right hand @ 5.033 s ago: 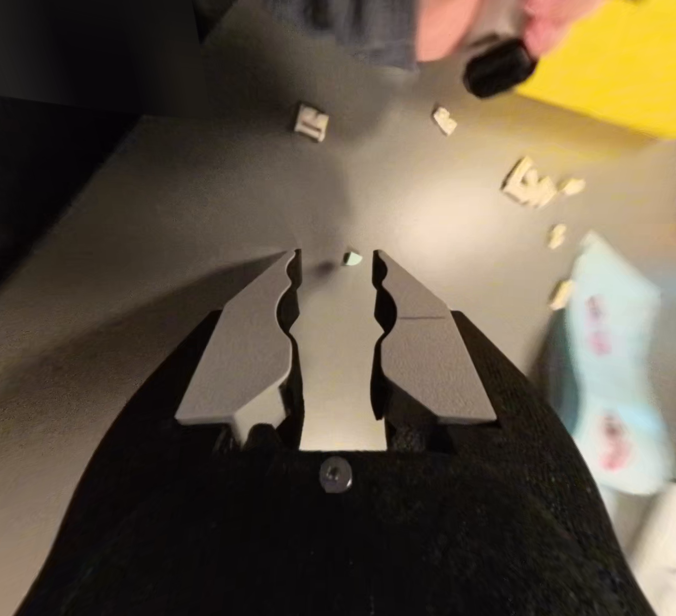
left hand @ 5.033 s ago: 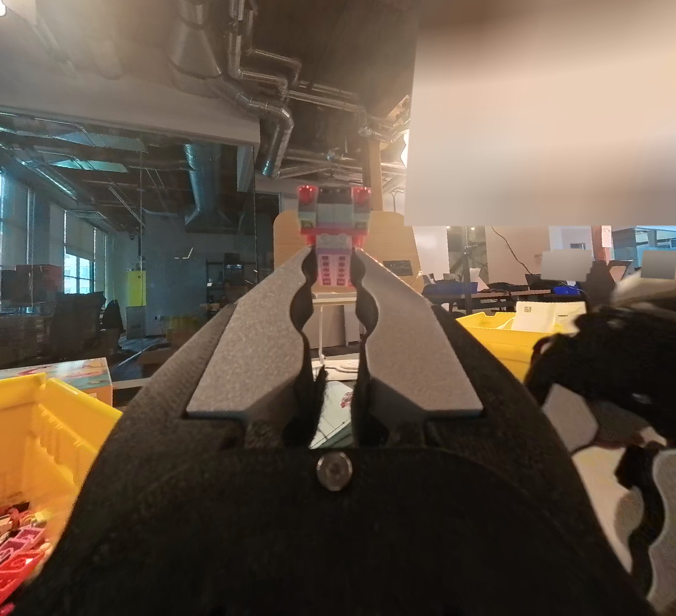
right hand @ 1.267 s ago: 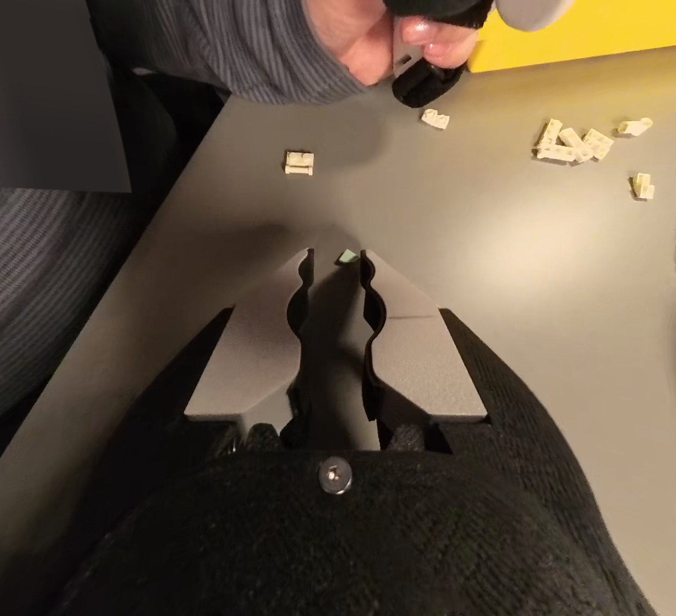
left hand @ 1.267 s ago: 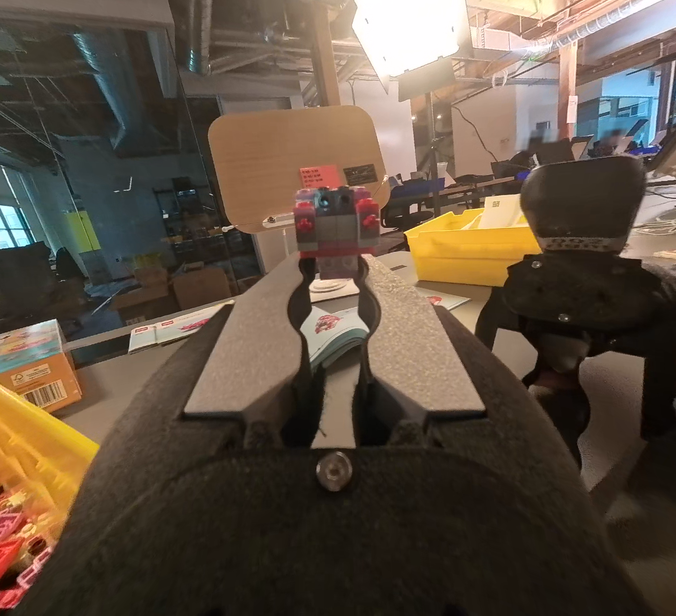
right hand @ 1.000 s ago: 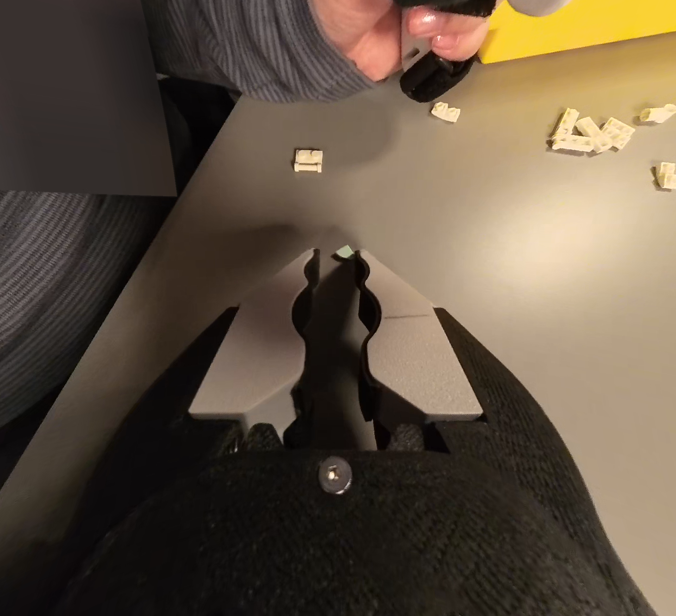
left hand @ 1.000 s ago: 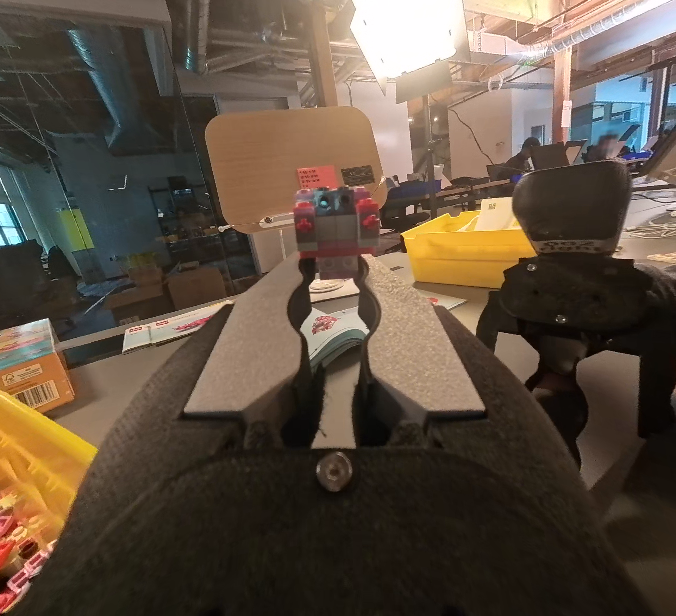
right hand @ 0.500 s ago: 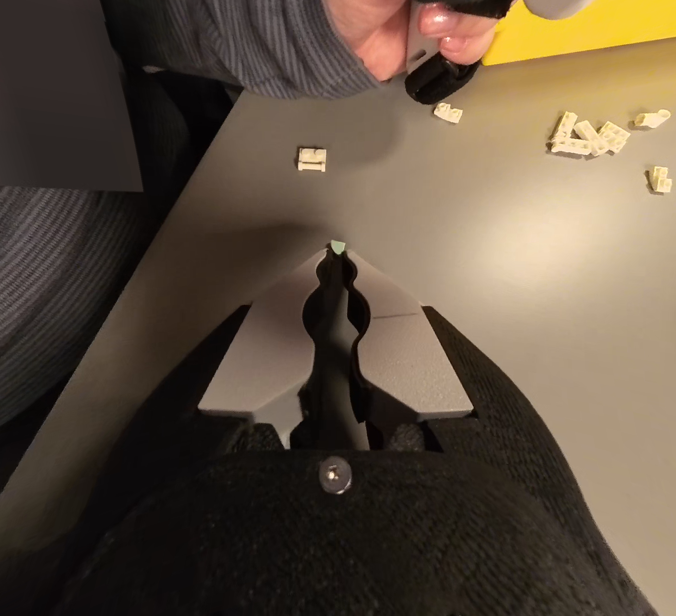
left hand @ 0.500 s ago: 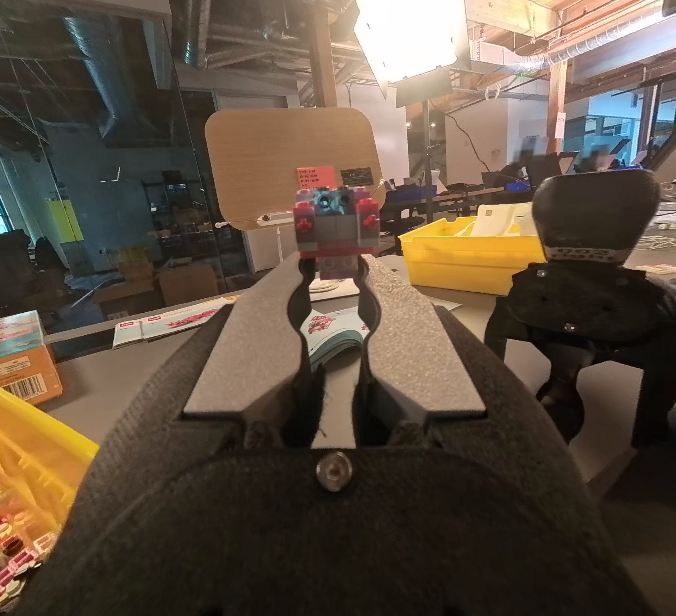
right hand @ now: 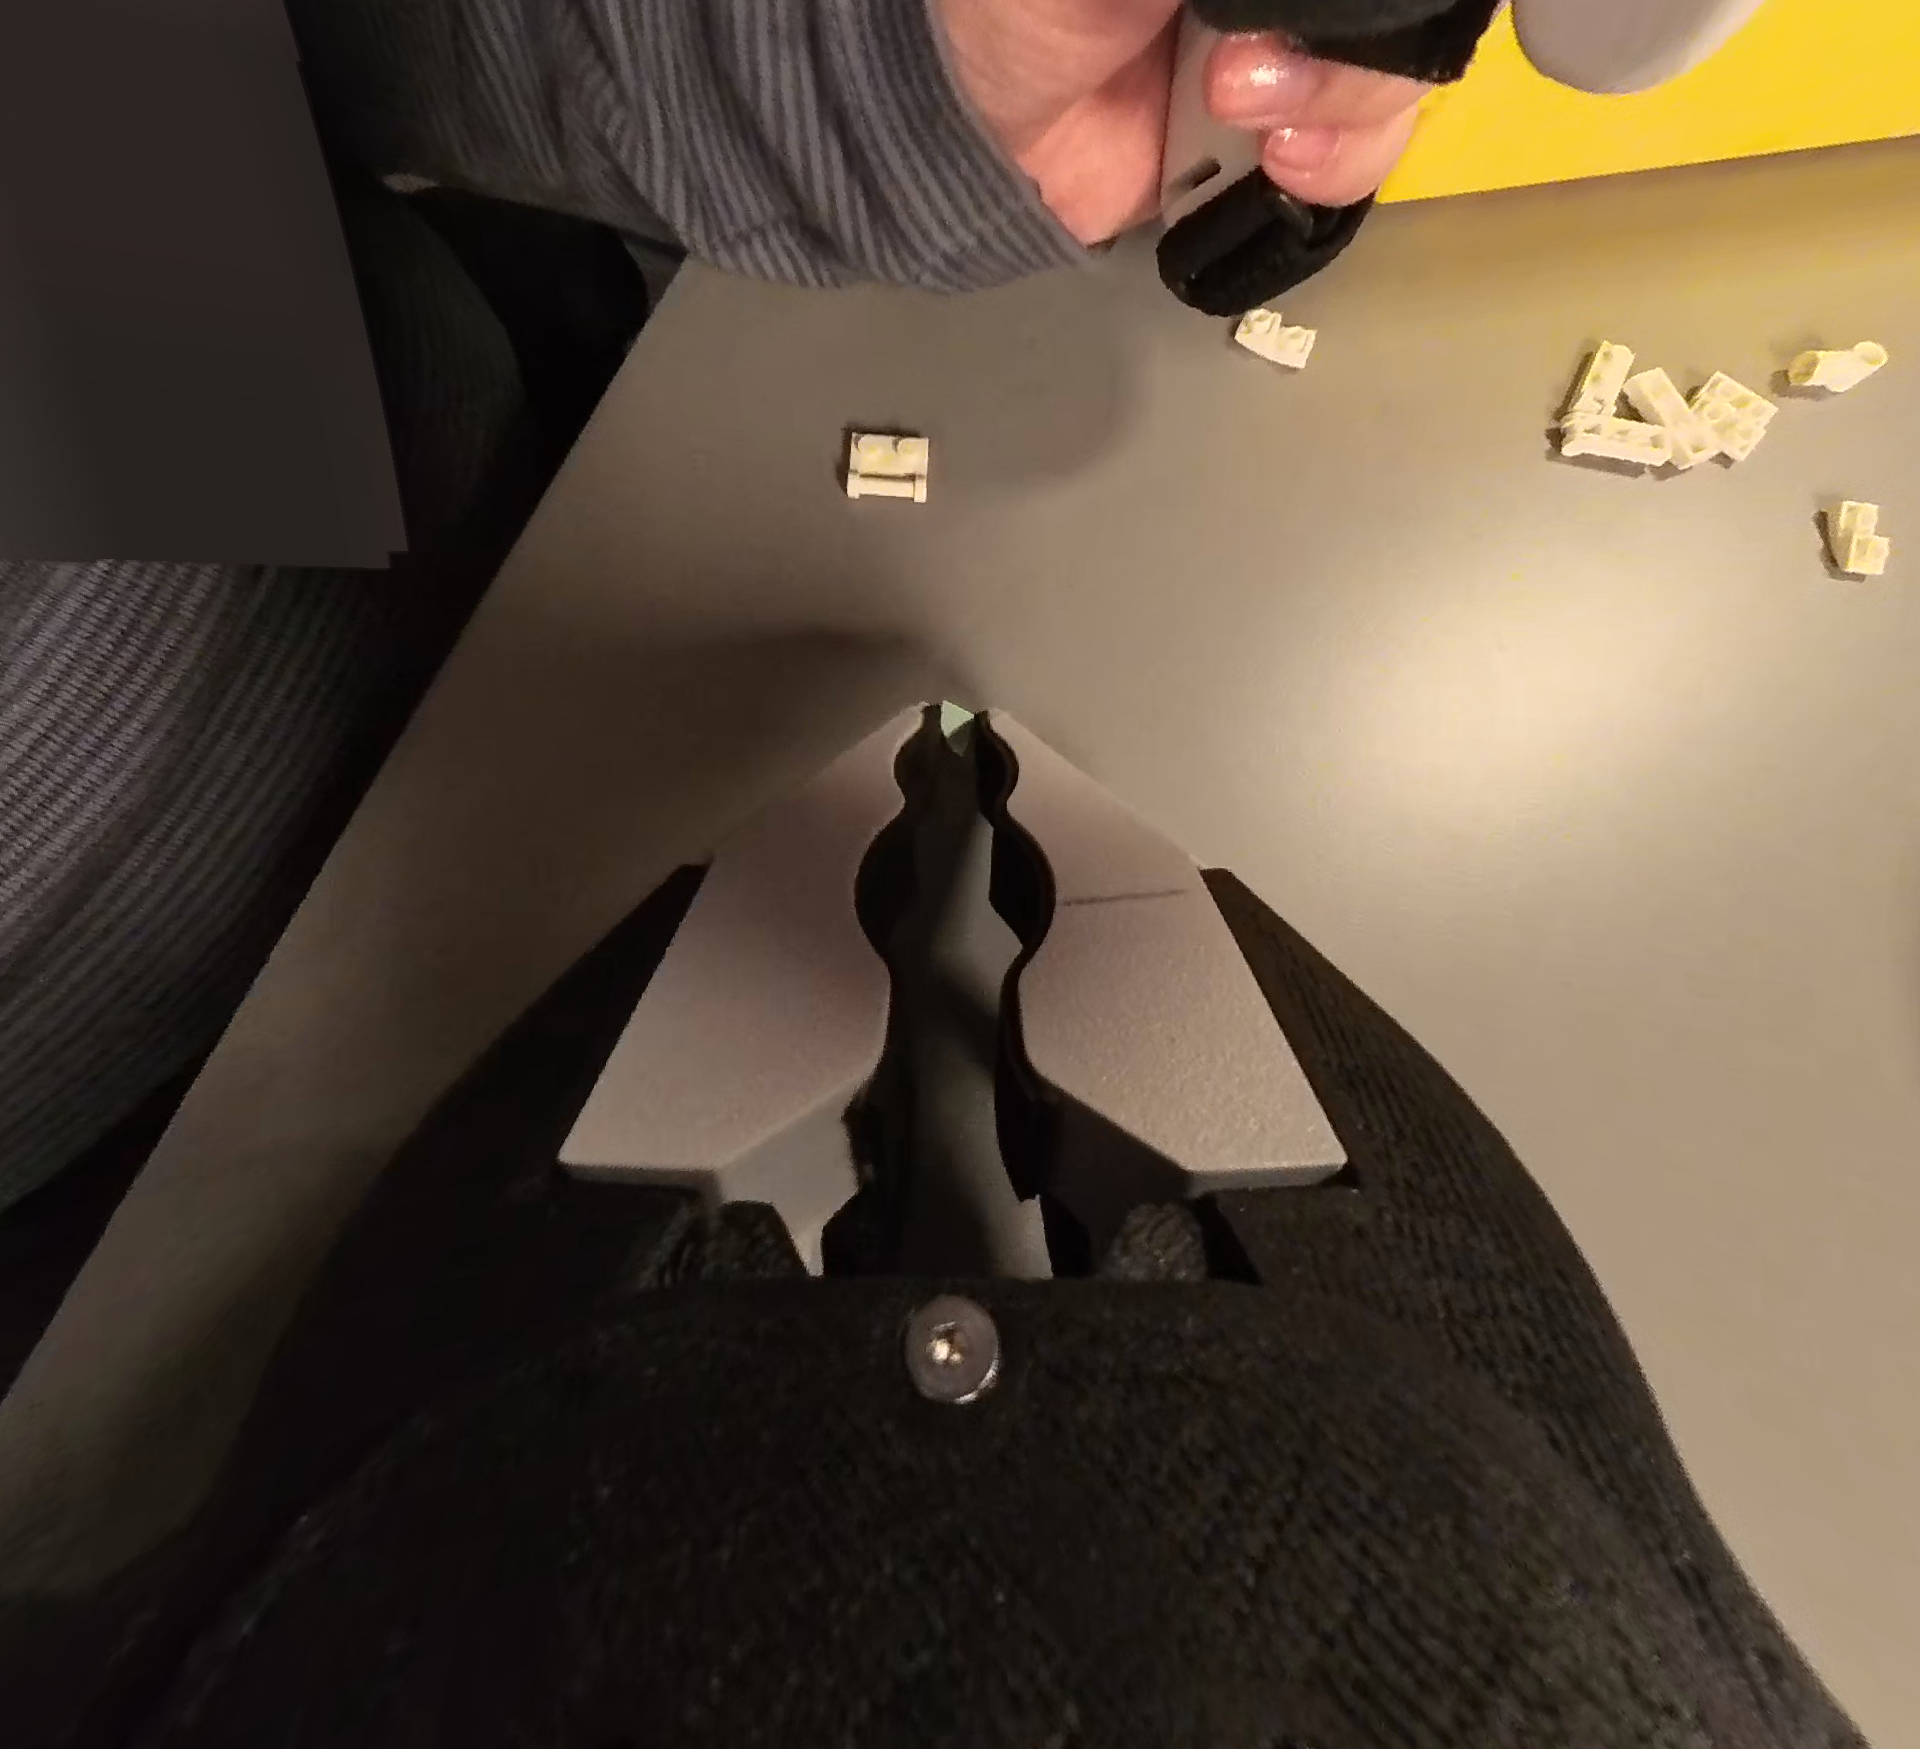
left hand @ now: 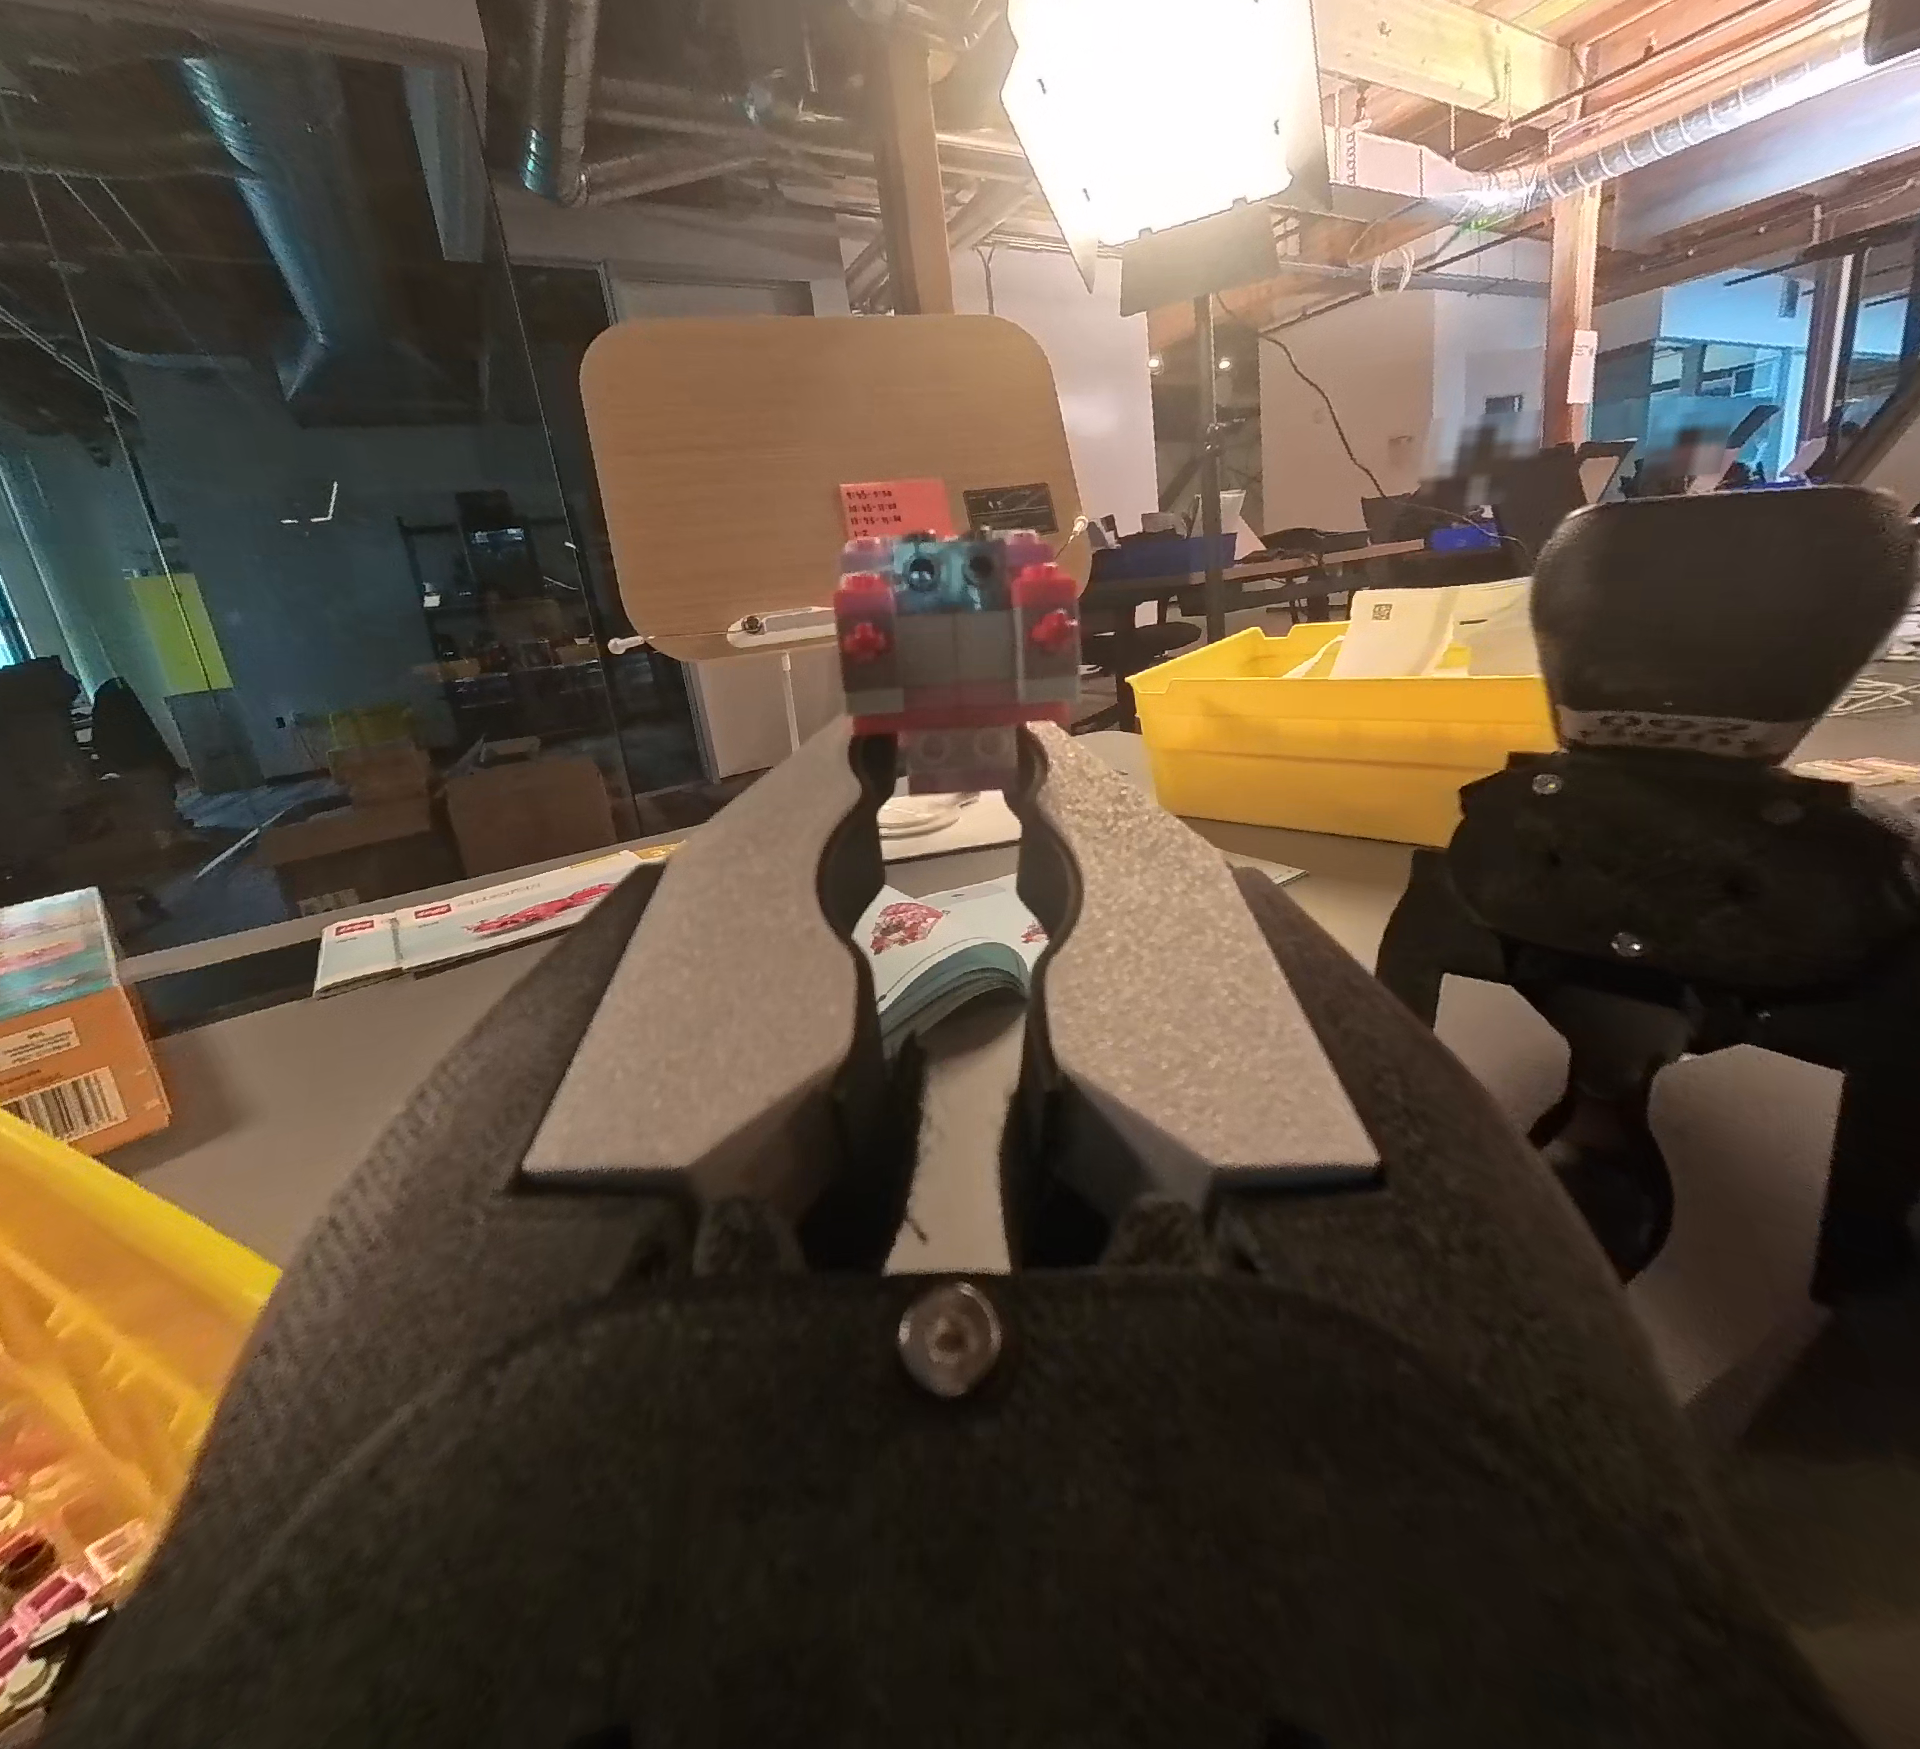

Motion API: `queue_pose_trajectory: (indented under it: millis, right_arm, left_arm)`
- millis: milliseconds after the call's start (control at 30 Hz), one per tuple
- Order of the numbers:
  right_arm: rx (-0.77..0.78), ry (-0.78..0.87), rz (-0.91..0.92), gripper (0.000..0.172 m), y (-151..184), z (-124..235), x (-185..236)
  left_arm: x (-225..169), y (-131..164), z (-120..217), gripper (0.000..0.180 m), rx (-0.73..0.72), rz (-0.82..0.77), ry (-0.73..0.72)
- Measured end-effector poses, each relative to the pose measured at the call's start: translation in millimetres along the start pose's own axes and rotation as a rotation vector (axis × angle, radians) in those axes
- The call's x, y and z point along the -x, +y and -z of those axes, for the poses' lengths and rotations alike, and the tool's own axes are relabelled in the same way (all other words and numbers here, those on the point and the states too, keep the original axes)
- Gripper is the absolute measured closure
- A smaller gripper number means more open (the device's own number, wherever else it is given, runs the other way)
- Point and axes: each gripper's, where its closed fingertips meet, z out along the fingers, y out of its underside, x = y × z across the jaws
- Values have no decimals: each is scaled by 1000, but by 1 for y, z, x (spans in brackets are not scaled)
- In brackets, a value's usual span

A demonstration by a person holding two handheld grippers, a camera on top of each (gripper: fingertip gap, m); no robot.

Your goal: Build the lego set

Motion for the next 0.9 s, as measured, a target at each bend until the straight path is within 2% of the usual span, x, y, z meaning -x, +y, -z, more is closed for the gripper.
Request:
queue_pose_trajectory:
  millis: [233,400,500,667,767,900]
  right_arm:
    - [18,40,-8,168,2,3,-5]
    - [-41,96,-22,168,-9,20,-18]
    - [-133,154,-13,168,-37,47,-32]
    - [-340,244,43,168,-119,98,-46]
    - [-339,281,97,168,-145,105,-51]
    - [-257,329,145,168,-153,101,-60]
  left_arm:
    - [0,-3,1,162,-17,-3,-3]
    - [-1,-4,1,162,-25,-9,-5]
    - [-1,-4,1,162,-25,-7,-8]
    - [-2,-11,3,162,-57,-34,-20]
    - [-3,-12,4,162,-58,-60,-30]
    - [-2,-6,2,162,-20,-71,-41]
